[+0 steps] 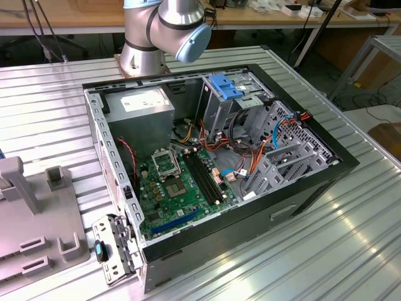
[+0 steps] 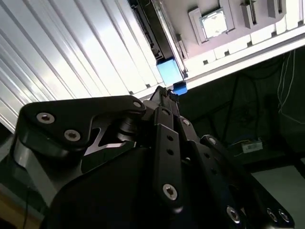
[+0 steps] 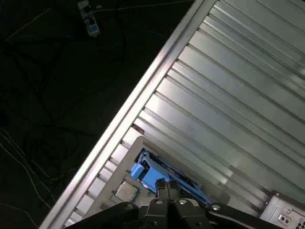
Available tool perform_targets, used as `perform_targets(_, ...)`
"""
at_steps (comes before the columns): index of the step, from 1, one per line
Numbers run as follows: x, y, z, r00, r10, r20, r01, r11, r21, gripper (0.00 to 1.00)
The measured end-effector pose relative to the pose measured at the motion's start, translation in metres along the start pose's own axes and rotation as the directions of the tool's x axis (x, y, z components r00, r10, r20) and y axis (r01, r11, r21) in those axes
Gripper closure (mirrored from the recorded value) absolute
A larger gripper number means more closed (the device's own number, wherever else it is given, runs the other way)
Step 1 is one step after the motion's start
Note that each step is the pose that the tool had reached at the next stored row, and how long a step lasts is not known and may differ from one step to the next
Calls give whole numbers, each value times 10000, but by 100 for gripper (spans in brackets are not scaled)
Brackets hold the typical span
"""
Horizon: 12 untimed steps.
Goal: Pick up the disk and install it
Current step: 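Pick up the disk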
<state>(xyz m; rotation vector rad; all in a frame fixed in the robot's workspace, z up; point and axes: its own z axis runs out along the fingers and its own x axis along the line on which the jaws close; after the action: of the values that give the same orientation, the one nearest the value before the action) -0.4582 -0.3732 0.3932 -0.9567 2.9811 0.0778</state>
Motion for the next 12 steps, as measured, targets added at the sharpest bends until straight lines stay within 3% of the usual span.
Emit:
perform_targets(3,2,1,0,9964,-843,-37,843,9964,-22,89)
perform_targets(6,4,2,0,9884,-1518,-64,1518,9884,-43,89)
perform_targets(8,4,3,0,9771,-2126,-89,2125,9771,-62,89)
perform_targets(9,4,3,1,9678,-2517,-104,2516,9678,-76,89)
perform_targets(12,4,3,0,9499,-3124,-127,3123,9499,-99,89)
